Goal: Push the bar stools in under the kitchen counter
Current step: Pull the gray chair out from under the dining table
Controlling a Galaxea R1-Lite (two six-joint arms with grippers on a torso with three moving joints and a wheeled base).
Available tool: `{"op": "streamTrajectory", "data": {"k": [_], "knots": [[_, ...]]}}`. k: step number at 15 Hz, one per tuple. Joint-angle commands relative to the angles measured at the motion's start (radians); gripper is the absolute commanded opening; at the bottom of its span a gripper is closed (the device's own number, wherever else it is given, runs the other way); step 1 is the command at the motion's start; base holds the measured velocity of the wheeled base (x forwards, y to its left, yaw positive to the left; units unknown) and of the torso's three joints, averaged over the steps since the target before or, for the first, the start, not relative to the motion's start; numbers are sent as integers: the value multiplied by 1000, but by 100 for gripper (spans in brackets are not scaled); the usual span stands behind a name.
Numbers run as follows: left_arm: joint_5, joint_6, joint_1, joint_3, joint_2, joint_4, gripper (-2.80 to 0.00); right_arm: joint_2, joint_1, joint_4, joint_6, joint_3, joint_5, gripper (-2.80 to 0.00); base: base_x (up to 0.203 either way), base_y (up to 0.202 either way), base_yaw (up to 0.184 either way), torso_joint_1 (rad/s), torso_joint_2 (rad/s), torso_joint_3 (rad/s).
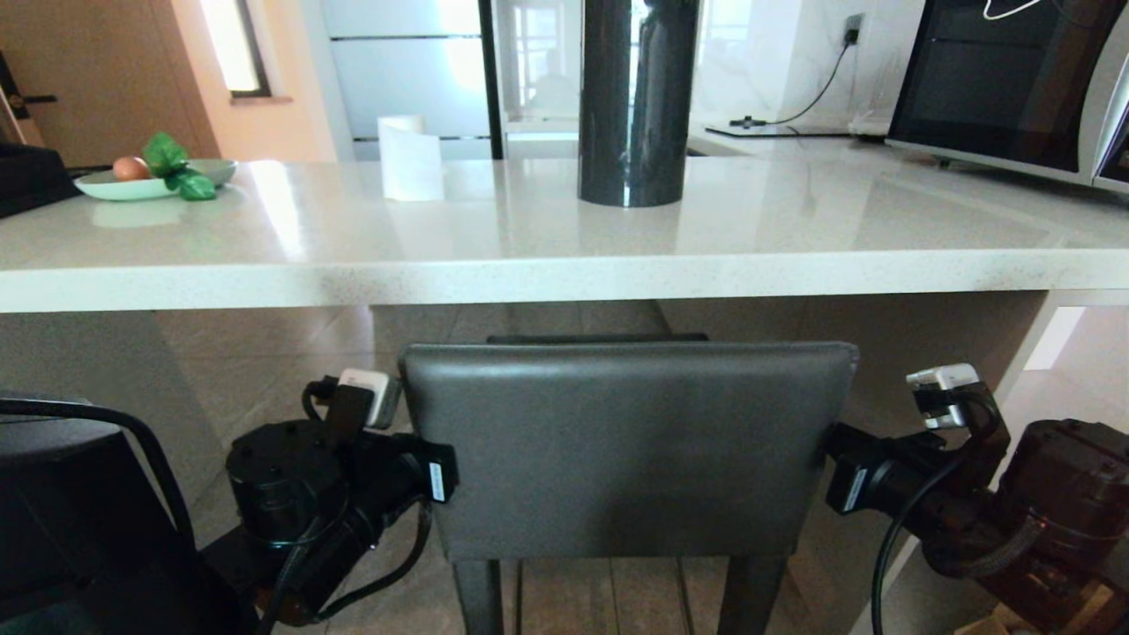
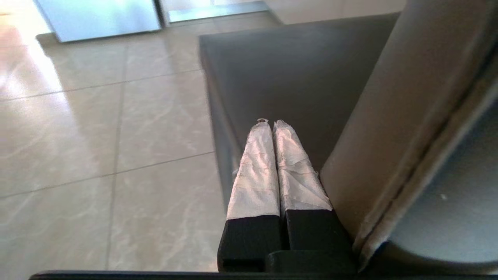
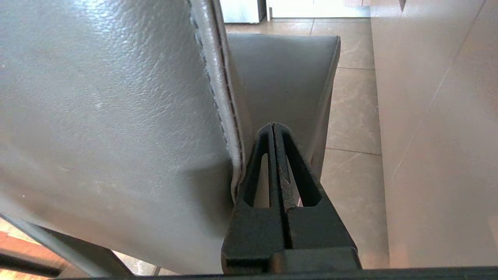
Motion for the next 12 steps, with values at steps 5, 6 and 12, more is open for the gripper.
{"op": "streamTrajectory", "data": {"k": [5,6,12], "knots": [[-10,4,-19,18,-29,-12,-280,-5,12,-11,7,-5,0,-280,0,0,0,0,0,0],[-10,4,-26,32,-35,-12,-280,-5,6,-11,8,-5,-1,-280,0,0,0,0,0,0],[29,7,-55,36,-41,-12,-280,-8,4,-11,5,-4,-8,-280,-101,0,-1,1,3,2]]}}
